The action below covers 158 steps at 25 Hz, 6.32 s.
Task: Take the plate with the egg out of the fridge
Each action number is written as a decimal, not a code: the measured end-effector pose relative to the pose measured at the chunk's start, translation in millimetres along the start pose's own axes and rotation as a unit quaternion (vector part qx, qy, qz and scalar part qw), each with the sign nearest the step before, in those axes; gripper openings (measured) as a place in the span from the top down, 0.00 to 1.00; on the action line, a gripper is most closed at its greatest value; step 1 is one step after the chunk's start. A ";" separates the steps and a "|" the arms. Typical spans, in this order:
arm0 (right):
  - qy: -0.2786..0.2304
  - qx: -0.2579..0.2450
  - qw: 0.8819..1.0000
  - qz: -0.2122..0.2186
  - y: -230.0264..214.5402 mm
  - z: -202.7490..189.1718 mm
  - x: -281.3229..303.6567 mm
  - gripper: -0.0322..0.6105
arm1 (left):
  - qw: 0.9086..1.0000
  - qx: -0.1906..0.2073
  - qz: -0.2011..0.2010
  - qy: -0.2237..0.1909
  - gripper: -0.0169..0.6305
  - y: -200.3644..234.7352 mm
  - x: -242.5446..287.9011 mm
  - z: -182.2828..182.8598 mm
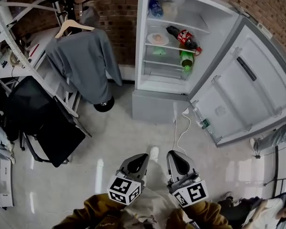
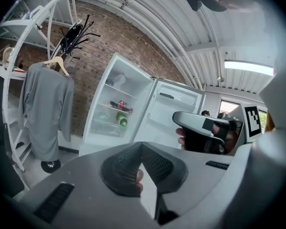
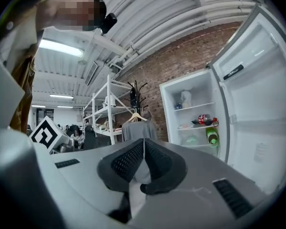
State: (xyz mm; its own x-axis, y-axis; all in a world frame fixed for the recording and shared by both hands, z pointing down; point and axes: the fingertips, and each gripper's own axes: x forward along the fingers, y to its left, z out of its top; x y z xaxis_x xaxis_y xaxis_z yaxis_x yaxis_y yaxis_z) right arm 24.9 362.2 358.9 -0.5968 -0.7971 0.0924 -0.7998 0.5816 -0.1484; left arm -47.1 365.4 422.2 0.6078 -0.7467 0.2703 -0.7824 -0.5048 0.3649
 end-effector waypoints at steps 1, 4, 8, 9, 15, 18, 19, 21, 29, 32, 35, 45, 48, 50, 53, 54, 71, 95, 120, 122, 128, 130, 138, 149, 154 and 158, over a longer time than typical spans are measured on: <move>-0.001 -0.007 1.000 0.000 -4.6 -0.3 6.4 0.95 | 1.000 0.001 0.000 0.001 0.96 4.4 6.3 2.9; 0.003 0.002 1.000 -0.008 -30.4 -1.8 29.9 0.95 | 1.000 0.006 0.004 0.001 0.96 19.7 30.0 18.8; 0.004 0.015 1.000 -0.013 -71.9 4.3 68.5 0.95 | 1.000 0.010 0.007 0.006 0.96 37.2 69.6 41.8; 0.007 0.030 0.999 -0.012 -83.3 4.9 78.8 0.95 | 1.000 0.012 0.005 0.009 0.96 39.4 80.9 46.6; 0.011 0.085 0.996 0.011 -145.9 17.4 136.0 0.95 | 1.000 0.024 0.007 0.012 0.96 50.3 151.1 81.5; 0.003 0.094 0.995 0.014 -177.3 24.3 158.8 0.95 | 0.999 0.028 0.015 0.009 0.96 60.3 183.3 98.5; 0.001 0.096 0.995 0.015 -187.4 25.3 165.5 0.95 | 0.999 0.028 0.019 0.008 0.96 64.4 193.8 103.0; -0.002 0.102 0.995 0.017 -206.6 26.3 177.4 0.95 | 0.999 0.026 0.027 0.008 0.96 72.1 214.3 111.2; -0.002 0.164 0.986 0.029 -261.7 16.4 206.2 0.95 | 0.998 0.005 0.065 0.023 0.96 101.3 264.9 119.3; 0.011 0.178 0.984 0.029 -270.3 8.3 220.0 0.95 | 0.997 0.001 0.070 0.032 0.96 111.8 274.9 122.2; 0.023 0.187 0.982 0.024 -279.8 5.3 238.8 0.95 | 0.997 0.000 0.073 0.038 0.96 125.0 286.8 129.3; 0.052 0.186 0.981 -0.007 -314.6 25.2 319.2 0.95 | 0.997 0.028 0.009 0.072 0.96 168.5 345.4 159.9; 0.052 0.239 0.969 -0.008 -326.0 26.0 346.1 0.95 | 0.997 0.032 -0.014 0.067 0.96 179.0 361.7 168.3; 0.050 0.270 0.961 -0.010 -331.0 23.5 363.2 0.95 | 0.997 0.040 -0.031 0.065 0.96 184.9 370.0 172.9; 0.048 0.301 0.952 -0.017 -332.8 22.1 386.3 0.95 | 0.995 0.051 -0.056 0.065 0.96 194.1 376.1 178.3; 0.048 0.308 0.950 -0.020 -332.5 22.0 392.9 0.95 | 0.995 0.051 -0.062 0.066 0.96 198.1 376.9 178.8; 0.058 0.478 0.876 -0.019 -357.2 -2.7 485.1 0.88 | 0.990 0.080 -0.088 0.073 0.96 230.3 385.2 192.4; 0.043 0.641 0.763 -0.079 -390.1 -24.4 555.2 0.73 | 0.994 0.070 -0.060 0.064 0.96 243.0 379.4 197.5; 0.020 0.687 0.721 -0.090 -391.4 -39.3 546.2 0.74 | 0.995 0.064 -0.054 0.060 0.96 242.3 366.7 197.9; 0.016 0.687 0.721 -0.086 -391.4 -37.6 545.1 0.78 | 0.995 0.062 -0.051 0.062 0.96 244.2 365.4 197.4; 0.008 0.689 0.720 -0.078 -390.8 -32.3 546.0 0.92 | 0.995 0.058 -0.047 0.060 0.96 249.5 365.8 194.5; 0.008 0.691 0.719 -0.077 -389.5 -31.6 544.2 0.92 | 0.995 0.058 -0.047 0.059 0.96 250.5 367.5 194.6; 0.000 0.692 0.719 -0.066 -387.1 -29.6 535.8 0.92 | 0.995 0.057 -0.056 0.064 0.96 246.1 371.3 193.4; 0.015 0.702 0.709 -0.065 -390.0 -31.8 546.6 0.92 | 0.995 0.056 -0.051 0.064 0.96 246.3 366.6 192.3; 0.018 0.695 0.716 -0.065 -392.3 -35.2 545.7 0.92 | 0.996 0.054 -0.047 0.062 0.96 248.4 363.0 191.7; 0.016 0.692 0.719 -0.062 -391.0 -34.0 545.8 0.92 | 0.996 0.053 -0.048 0.061 0.96 249.9 362.3 190.3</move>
State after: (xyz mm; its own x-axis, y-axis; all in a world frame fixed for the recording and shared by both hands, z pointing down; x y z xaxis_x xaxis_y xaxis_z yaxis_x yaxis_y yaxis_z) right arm 9.7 -294.7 500.8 -0.5445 -0.8124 0.2088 -0.0287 -0.2307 -0.9726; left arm -48.3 -113.7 441.7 0.6870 -0.6384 0.3473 -0.7263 -0.6183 0.3003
